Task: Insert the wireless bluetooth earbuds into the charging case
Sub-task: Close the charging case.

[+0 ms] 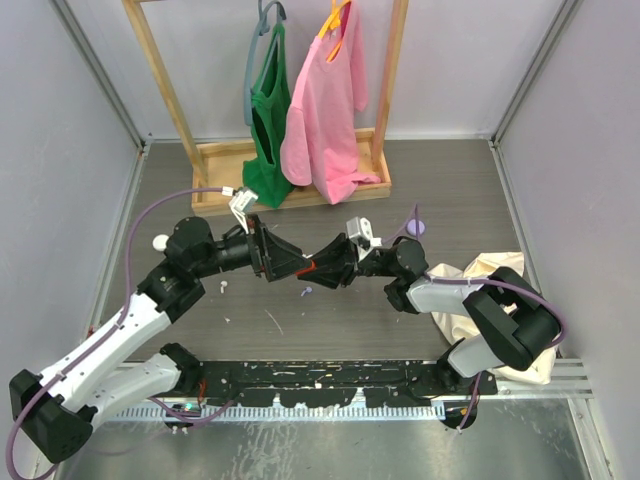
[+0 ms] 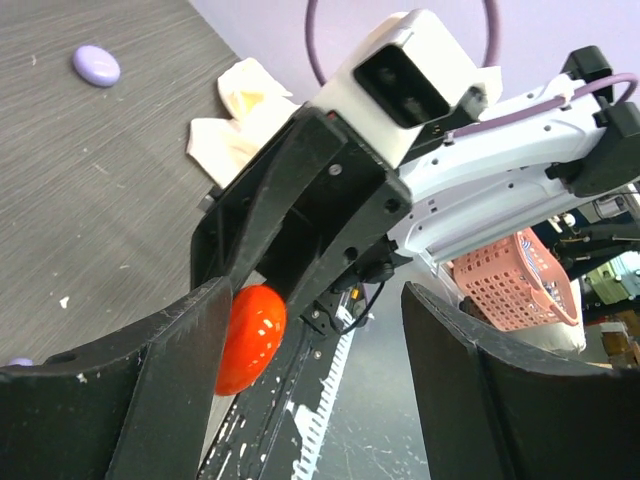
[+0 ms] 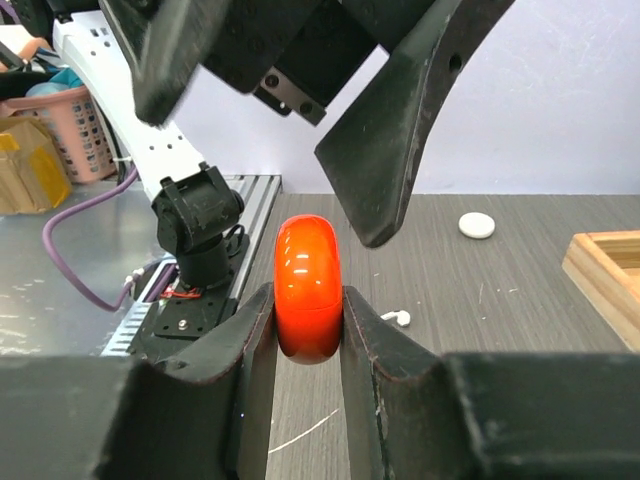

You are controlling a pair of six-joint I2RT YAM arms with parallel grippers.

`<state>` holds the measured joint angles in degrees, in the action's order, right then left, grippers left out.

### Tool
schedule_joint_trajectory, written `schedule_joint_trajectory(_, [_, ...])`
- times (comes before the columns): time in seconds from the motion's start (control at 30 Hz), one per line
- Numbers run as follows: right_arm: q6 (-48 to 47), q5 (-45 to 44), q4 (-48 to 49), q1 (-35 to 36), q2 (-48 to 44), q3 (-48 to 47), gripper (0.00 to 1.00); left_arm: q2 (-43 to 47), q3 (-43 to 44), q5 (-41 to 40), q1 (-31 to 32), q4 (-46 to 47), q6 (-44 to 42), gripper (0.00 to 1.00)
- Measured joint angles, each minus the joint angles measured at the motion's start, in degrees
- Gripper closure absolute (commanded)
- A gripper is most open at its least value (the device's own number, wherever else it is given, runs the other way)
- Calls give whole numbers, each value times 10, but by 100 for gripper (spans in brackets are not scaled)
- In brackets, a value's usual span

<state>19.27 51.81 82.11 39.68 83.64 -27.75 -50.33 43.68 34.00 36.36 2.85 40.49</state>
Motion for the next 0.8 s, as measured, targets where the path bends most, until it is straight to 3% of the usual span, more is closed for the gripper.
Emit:
schedule_joint_trajectory(0.37, [-37,6,-80,0,-21,4,99,22,0,-11,0,-4,-11,21])
schedule_joint_trajectory(0.53, [-52,-28,-169,-3,-51,4,99,53,8,-84,0,-98,-54,14])
schedule_joint_trajectory(0.8, [-55,-123,-349,-34,-72,-14,98,80,88,-269,0,-322,-130,1])
